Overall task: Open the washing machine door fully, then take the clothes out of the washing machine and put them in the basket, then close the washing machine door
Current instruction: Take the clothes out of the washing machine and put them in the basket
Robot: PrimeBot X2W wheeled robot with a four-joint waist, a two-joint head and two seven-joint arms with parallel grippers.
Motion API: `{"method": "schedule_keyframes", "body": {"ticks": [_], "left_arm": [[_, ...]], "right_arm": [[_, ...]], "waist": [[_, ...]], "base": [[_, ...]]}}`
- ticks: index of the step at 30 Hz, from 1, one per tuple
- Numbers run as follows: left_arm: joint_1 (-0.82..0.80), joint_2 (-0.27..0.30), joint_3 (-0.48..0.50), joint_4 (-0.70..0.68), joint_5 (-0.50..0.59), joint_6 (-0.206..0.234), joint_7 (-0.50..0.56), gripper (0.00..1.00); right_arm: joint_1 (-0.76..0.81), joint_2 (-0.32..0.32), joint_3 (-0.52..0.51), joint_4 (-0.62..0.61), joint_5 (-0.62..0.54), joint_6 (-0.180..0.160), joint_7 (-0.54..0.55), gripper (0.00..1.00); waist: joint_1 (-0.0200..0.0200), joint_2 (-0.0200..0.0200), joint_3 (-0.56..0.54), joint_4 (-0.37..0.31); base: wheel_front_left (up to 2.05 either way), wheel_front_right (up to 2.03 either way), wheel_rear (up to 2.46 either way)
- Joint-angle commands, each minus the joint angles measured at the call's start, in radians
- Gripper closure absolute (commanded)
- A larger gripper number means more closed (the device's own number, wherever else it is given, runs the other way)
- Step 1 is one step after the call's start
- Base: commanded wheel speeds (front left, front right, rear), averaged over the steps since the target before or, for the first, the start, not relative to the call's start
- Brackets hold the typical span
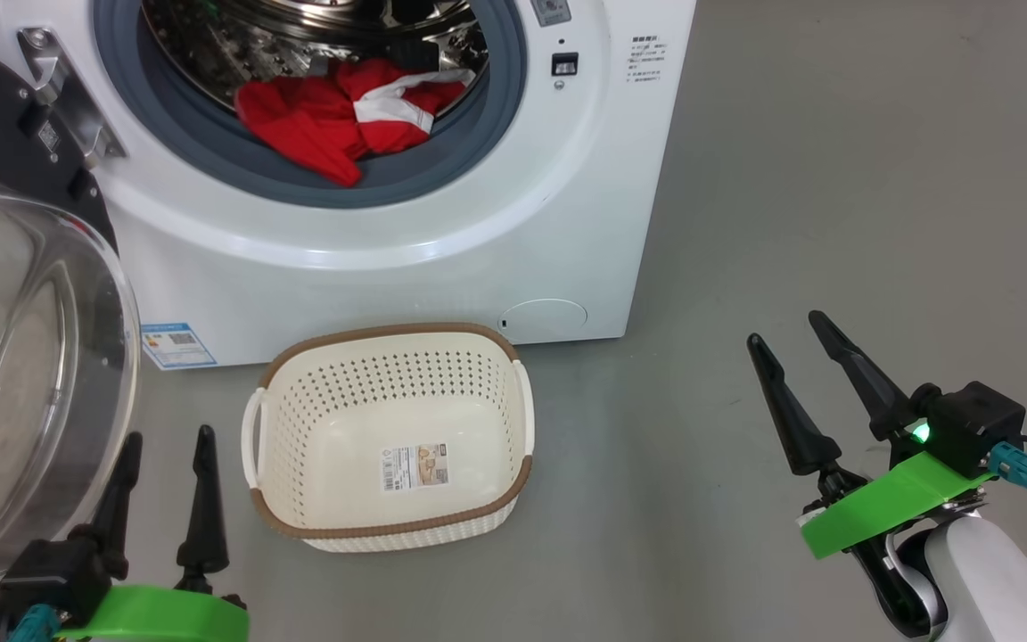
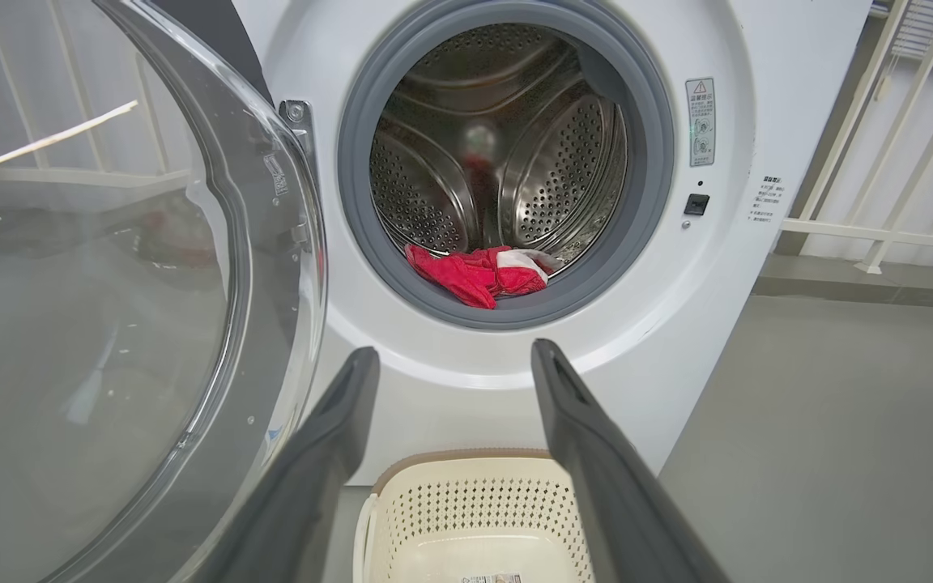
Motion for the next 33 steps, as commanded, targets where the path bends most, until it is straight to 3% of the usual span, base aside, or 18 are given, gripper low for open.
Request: {"method": "schedule_keyframes", "body": {"ticks": [1,33], "left_arm": [[-0.027,0.014,0.042,-0.019,0.011,-0.009,-0.012,0.00],[-0.030,-0.015,0.078,-0.006,0.060,-0.044,-0.012,0.00]], "right_arm": [[-0.008,-0.006,0.009,-0.024,-0.006,0.002,-0.012,0.00],[-0.007,0.001,0.011,-0.016,-0.005,0.002,-0.012,0.00]], "waist": [[0.0000,-0.0001,0.001,0.001],[0.0000,-0.0001,-0.010,0.011]], "base": [[0.00,0.00,0.00],[0.00,0.00,0.00]]}}
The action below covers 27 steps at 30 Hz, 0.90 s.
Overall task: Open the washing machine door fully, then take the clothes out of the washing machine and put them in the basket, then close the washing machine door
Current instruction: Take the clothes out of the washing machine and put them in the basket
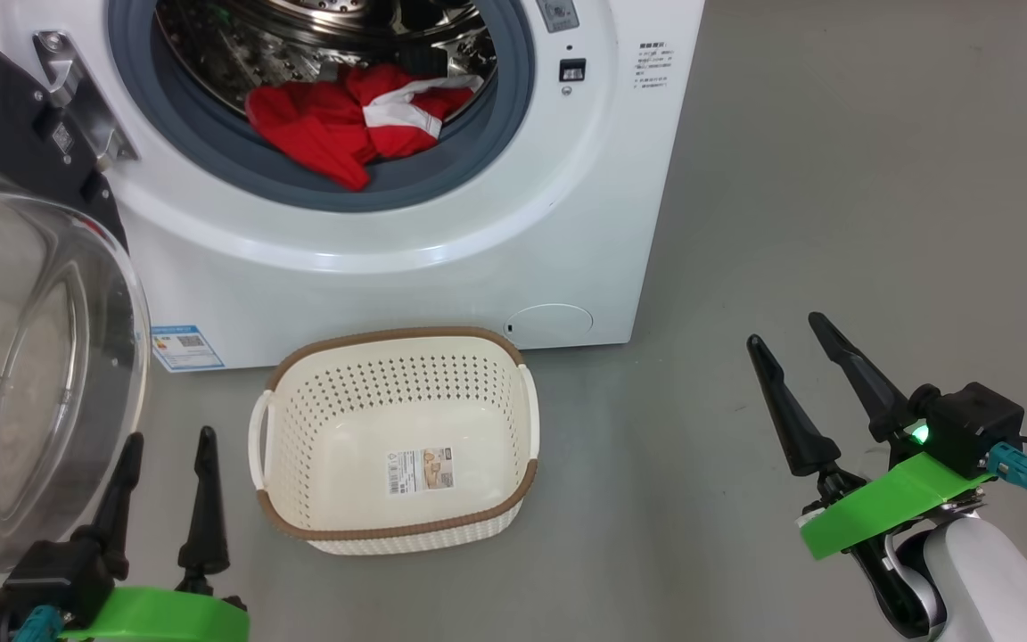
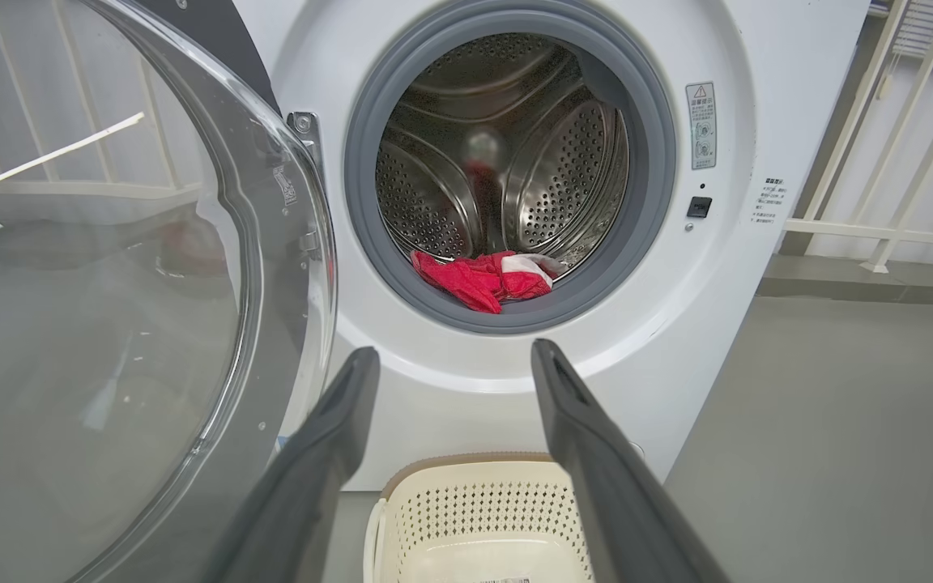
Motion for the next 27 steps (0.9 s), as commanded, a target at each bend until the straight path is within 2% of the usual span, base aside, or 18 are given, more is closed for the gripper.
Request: {"method": "schedule_keyframes", "body": {"ticks": [1,18,27], "left_arm": [[-0.029,0.015,0.038,-0.019,0.008,-0.005,-0.012,0.00],[-0.026,0.007,0.048,-0.020,0.019,-0.020,-0.012,0.00],[-0.028,0.004,0.054,-0.020,0.022,-0.024,-0.012,0.00]], "right_arm": [[-0.007,-0.001,0.014,-0.022,-0.005,0.002,-0.012,0.00],[-0.008,-0.001,0.017,-0.020,-0.002,0.002,-0.012,0.00],[-0.010,0.001,0.017,-0.020,-0.003,0.002,-0.012,0.00]], "waist": [[0.0000,-0.0001,-0.001,0.000],[0.0000,-0.0001,-0.004,0.004],[0.0000,-0.0001,-0.003,0.003]], "base": [[0.00,0.00,0.00],[0.01,-0.01,0.00],[0.76,-0.76,0.00]]}}
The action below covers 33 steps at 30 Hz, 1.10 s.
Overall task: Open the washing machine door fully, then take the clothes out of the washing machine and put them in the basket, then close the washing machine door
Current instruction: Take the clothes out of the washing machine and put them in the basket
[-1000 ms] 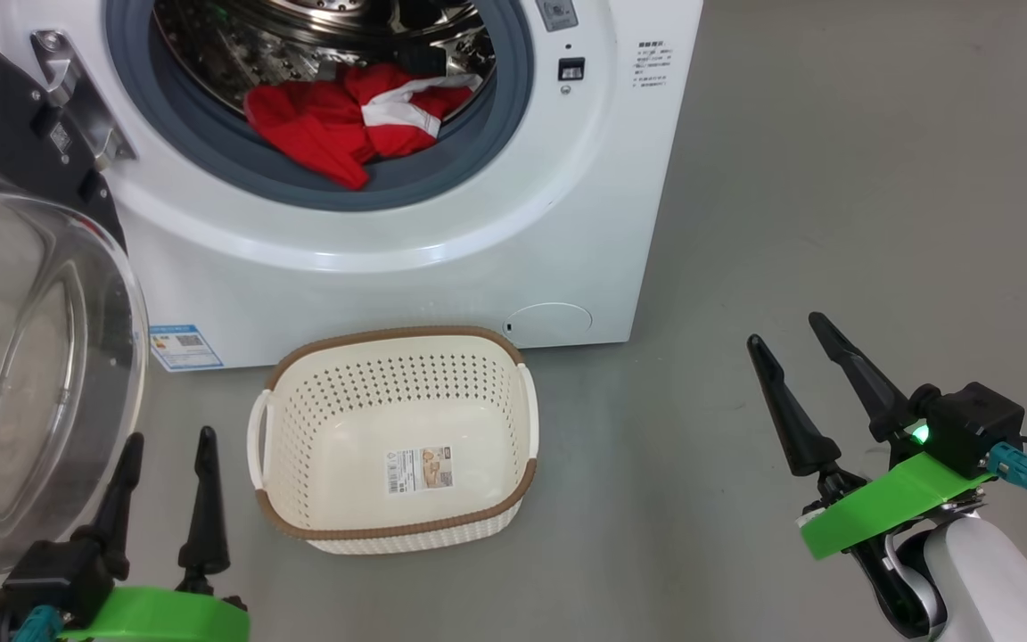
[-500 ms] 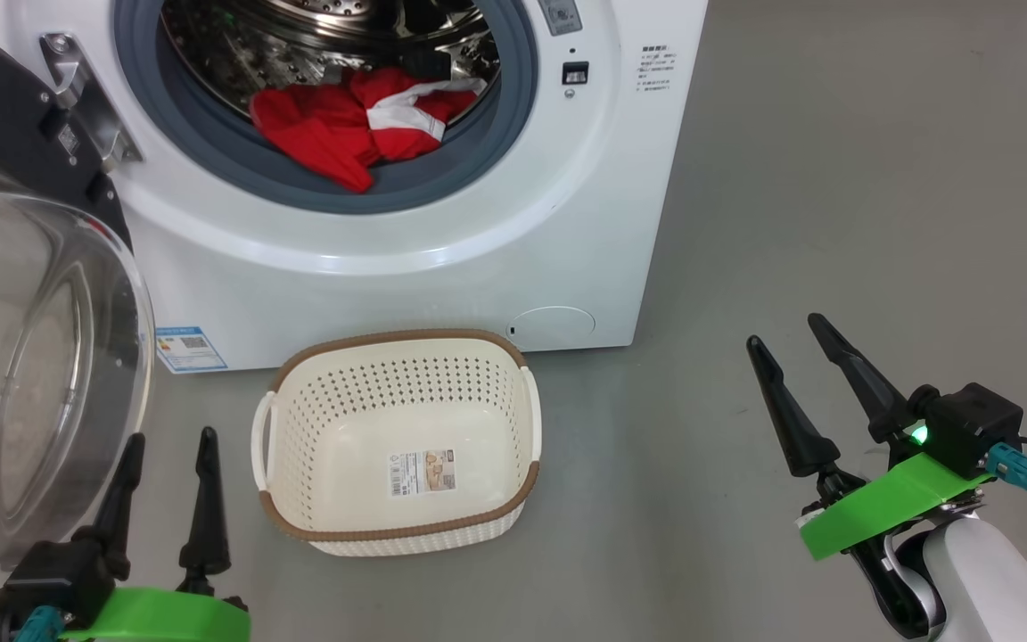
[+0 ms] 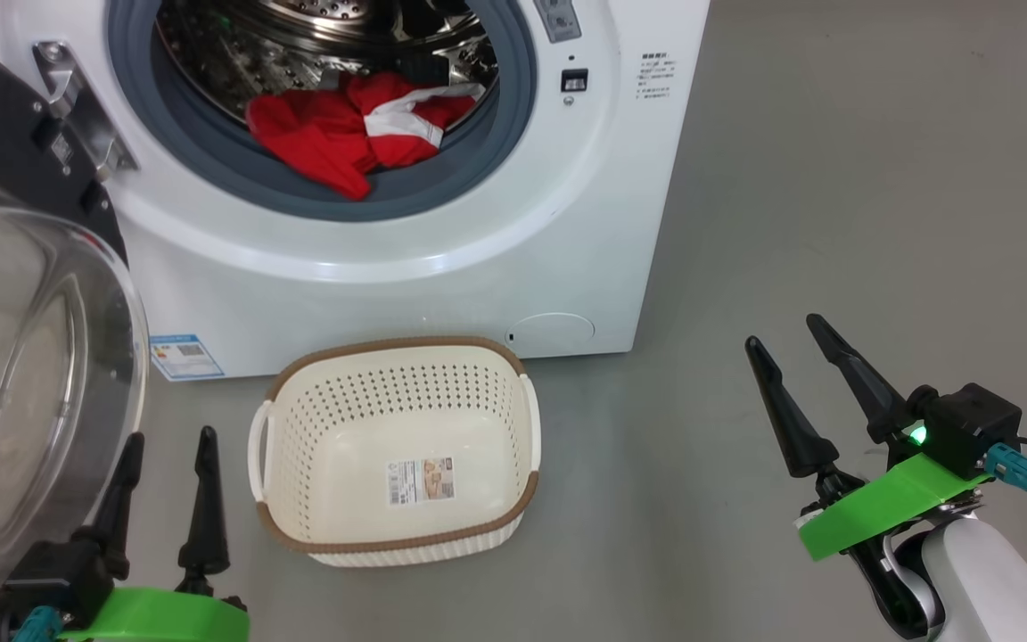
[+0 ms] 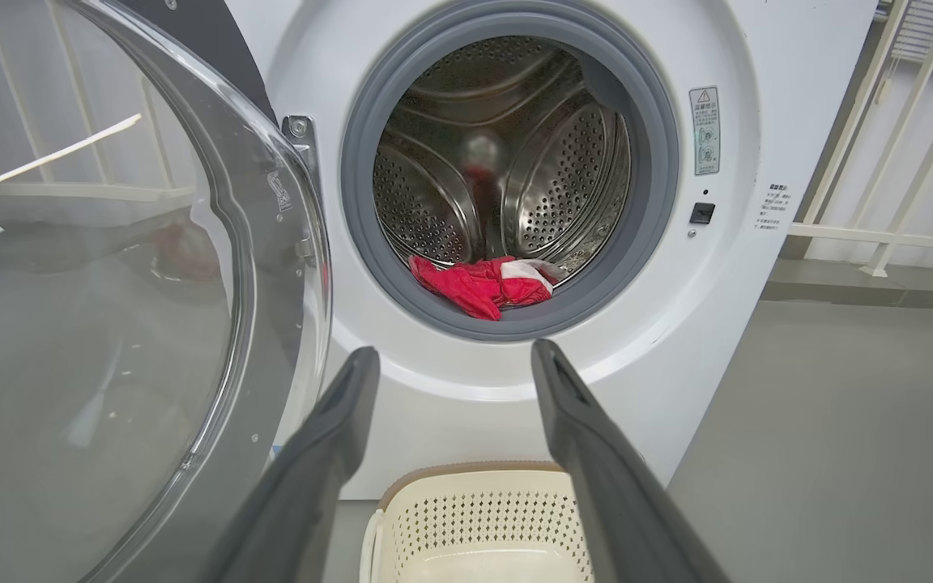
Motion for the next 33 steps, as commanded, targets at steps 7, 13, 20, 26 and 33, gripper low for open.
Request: {"method": "schedule_keyframes", "body": {"ticks": [7,13,20,26,33], "left_arm": [[-0.026,0.012,0.043,-0.019,0.014,-0.009,-0.012,0.00],[-0.025,0.010,0.041,-0.017,0.015,-0.012,-0.012,0.00],[-0.027,0.010,0.036,-0.013,0.014,-0.015,-0.012,0.00],[-0.029,0.010,0.033,-0.013,0.010,-0.018,-0.012,0.00],[-0.028,0.011,0.031,-0.015,0.012,-0.018,-0.012,0.00]], "right_arm": [[-0.008,-0.002,0.017,-0.022,-0.002,0.002,-0.012,0.00],[-0.006,-0.002,0.020,-0.023,-0.002,0.002,-0.012,0.00],[-0.007,-0.004,0.023,-0.023,-0.001,0.002,-0.012,0.00],[-0.007,-0.003,0.026,-0.022,0.000,0.002,-0.012,0.00],[-0.006,-0.005,0.029,-0.022,0.000,0.002,-0.012,0.00]], "waist": [[0.0000,-0.0001,-0.006,-0.001],[0.0000,-0.0001,-0.008,-0.002],[0.0000,-0.0001,-0.006,-0.002],[0.0000,-0.0001,-0.004,-0.002],[0.0000,-0.0001,-0.003,0.000]], "base": [[1.13,-1.13,0.00],[1.19,-1.19,0.00],[1.22,-1.22,0.00],[0.87,-0.87,0.00],[0.11,-0.11,0.00]]}}
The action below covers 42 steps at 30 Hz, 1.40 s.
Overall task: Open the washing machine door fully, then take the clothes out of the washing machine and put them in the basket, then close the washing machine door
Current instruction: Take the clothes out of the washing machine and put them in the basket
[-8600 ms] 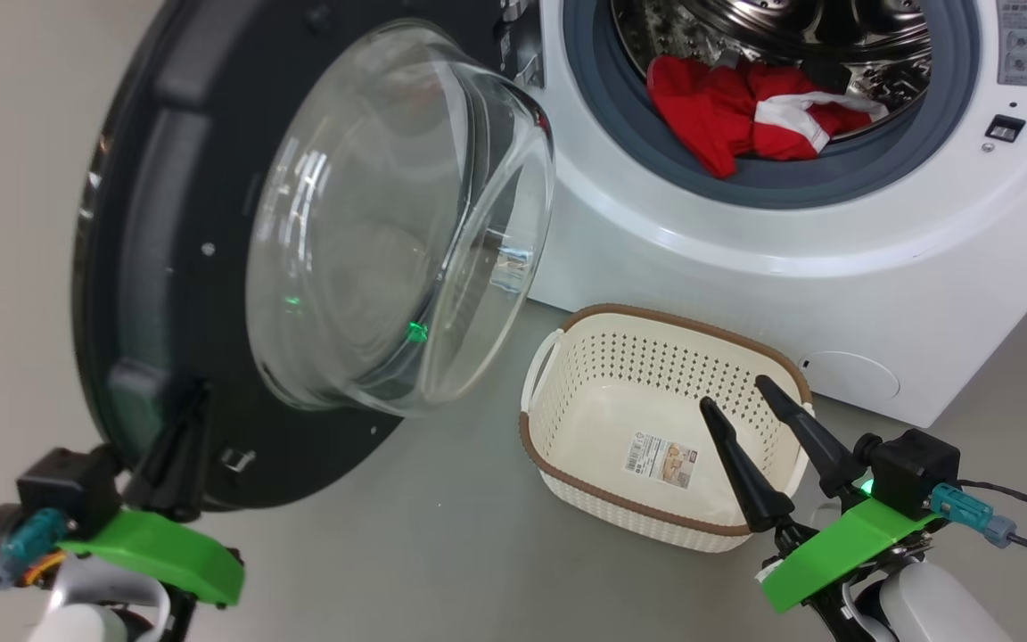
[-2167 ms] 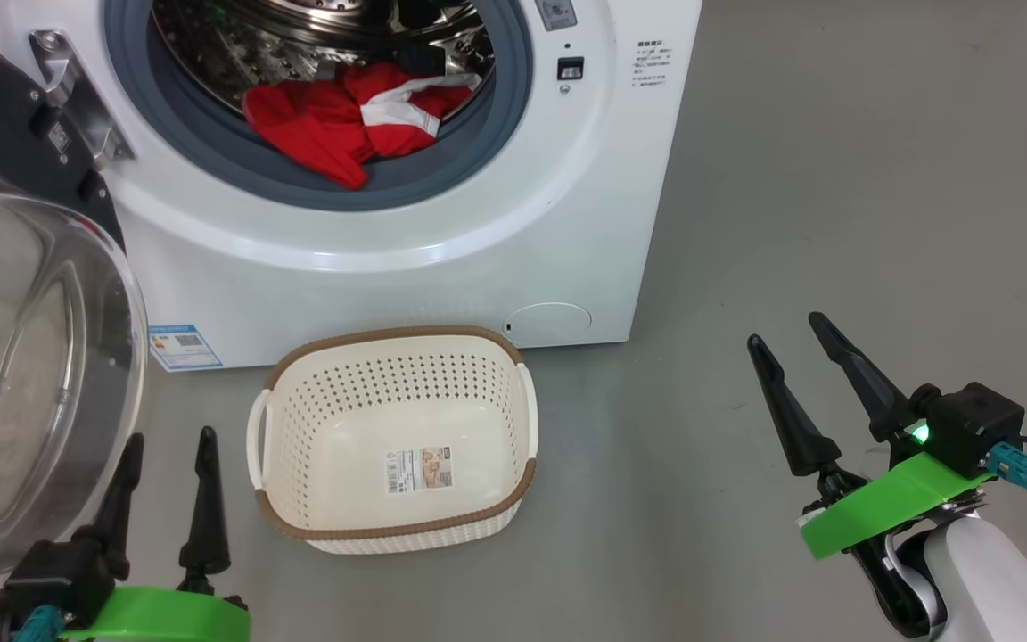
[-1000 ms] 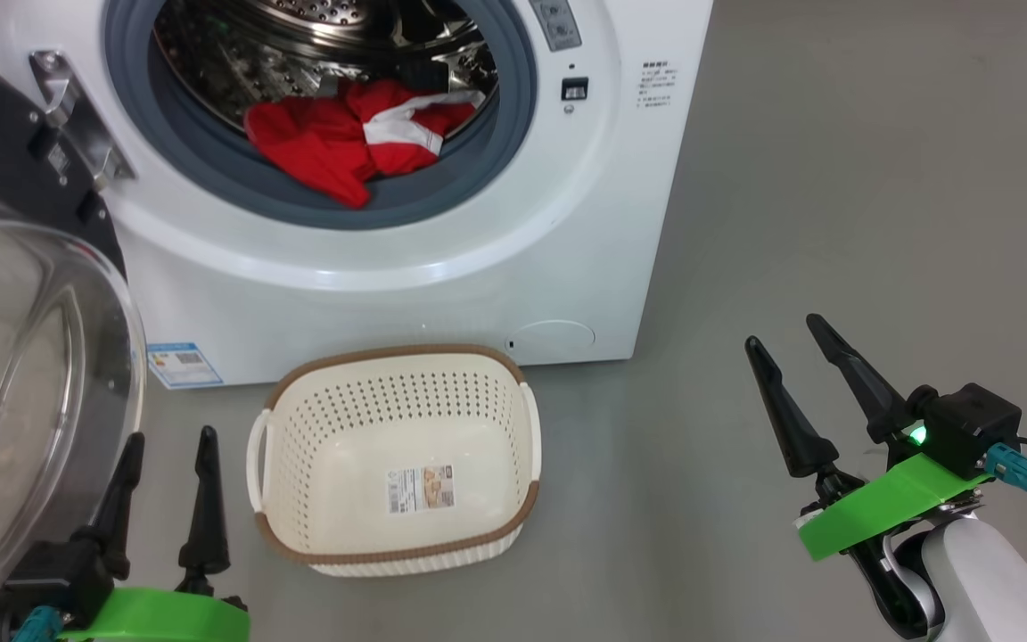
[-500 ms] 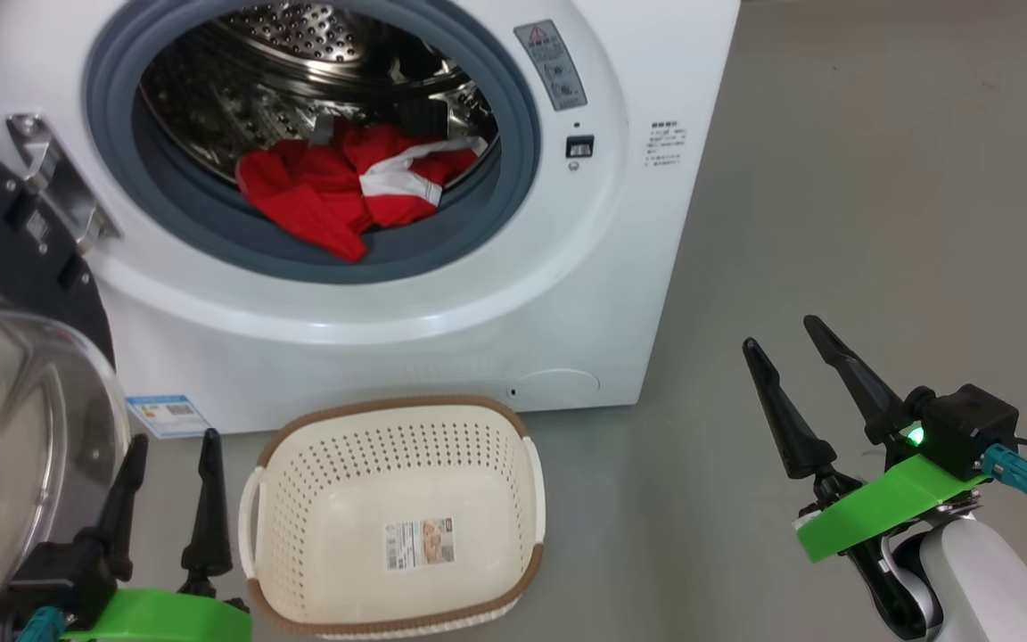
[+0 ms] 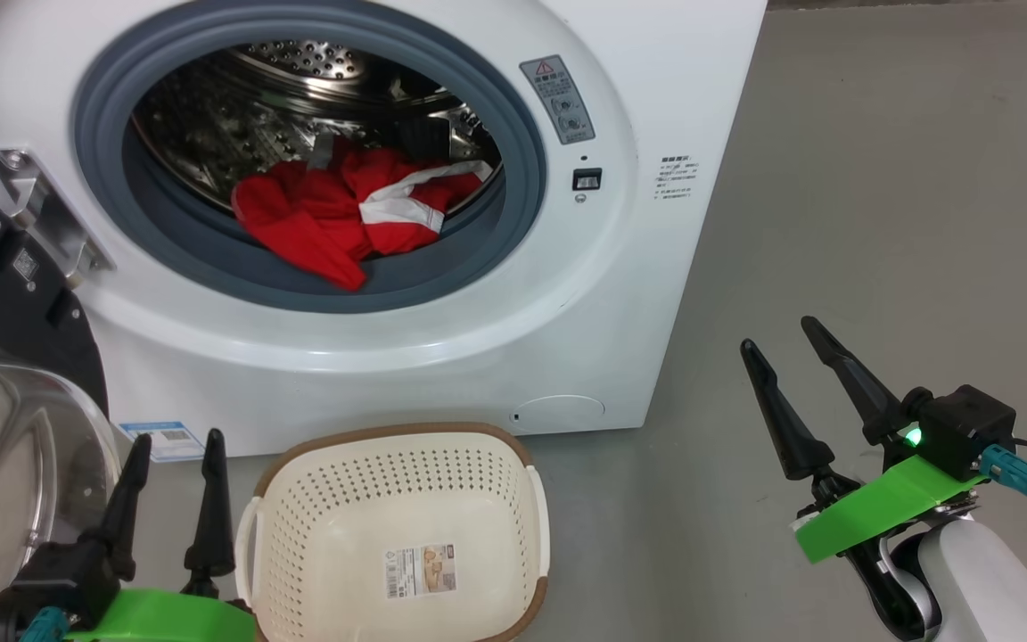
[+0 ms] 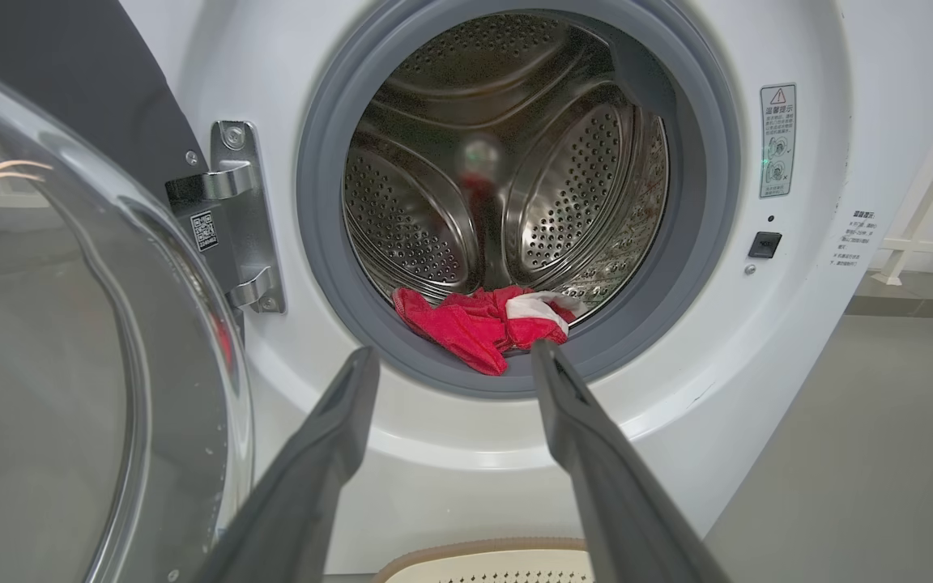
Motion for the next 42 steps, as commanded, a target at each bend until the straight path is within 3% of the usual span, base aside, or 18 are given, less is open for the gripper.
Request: {"method": "schedule_keyframes", "body": {"ticks": [1,42], "left_arm": [[-0.028,0.017,0.033,-0.023,0.006,-0.008,-0.010,0.00],[-0.093,0.026,0.021,0.005,0.012,0.003,0.003,0.00]], "right_arm": [[-0.007,-0.005,0.020,-0.023,0.000,0.002,-0.012,0.00],[-0.029,0.004,0.004,-0.033,-0.007,0.002,-0.012,0.00]], "waist": [[0.0000,-0.0001,0.002,0.001],[0.0000,-0.0001,0.067,-0.015]], "base": [[0.00,0.00,0.00],[0.00,0.00,0.00]]}}
